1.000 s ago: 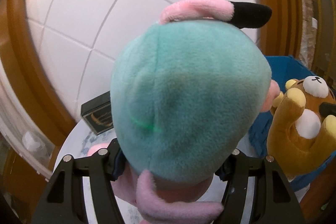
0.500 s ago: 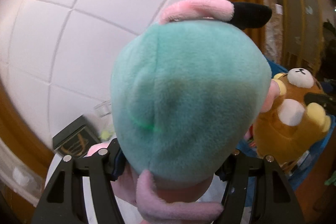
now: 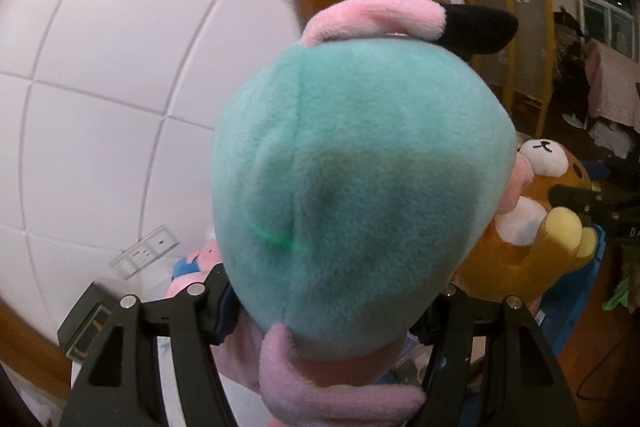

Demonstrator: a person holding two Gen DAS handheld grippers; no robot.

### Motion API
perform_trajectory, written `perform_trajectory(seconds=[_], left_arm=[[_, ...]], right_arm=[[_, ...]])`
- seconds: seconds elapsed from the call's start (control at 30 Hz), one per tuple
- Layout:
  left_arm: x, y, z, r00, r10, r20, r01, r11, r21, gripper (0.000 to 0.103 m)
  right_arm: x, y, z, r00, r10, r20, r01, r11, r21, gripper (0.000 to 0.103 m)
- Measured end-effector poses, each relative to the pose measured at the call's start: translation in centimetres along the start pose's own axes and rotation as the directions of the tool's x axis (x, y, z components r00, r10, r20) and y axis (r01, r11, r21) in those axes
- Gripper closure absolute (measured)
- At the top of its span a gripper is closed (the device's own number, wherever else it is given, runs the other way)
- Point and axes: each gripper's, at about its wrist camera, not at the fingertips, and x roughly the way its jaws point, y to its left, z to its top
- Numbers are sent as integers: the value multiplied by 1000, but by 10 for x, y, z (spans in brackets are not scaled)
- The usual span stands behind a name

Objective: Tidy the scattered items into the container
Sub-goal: 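Lift the pig with left tool while right tool lifts the bear toward crate, then open both tools to drop the pig and bear into the blue crate, then move both tools back toward the green frog and blue-shirted pig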

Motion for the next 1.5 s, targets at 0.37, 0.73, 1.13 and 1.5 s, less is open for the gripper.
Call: perform_trajectory(seconds=[0.37,0.73,1.13,1.5], left_arm=[[54,-24,40,994,-106,-22,107,993,45,36],[42,17,44,995,-91,36,91,996,1,3],[43,118,-30,993,97,-67,-105,987,-124,3],[34,272,-173,962,200,-187,-240,945,-223,3]], right_arm=[[13,-48,-11,995,-89,-38,92,993,69,27],[14,-32,-9,998,-64,-19,64,997,45,0],[39,62,-7,998,34,-45,-37,997,-69,0],[96,233,1,991,118,-69,-130,967,-220,0]])
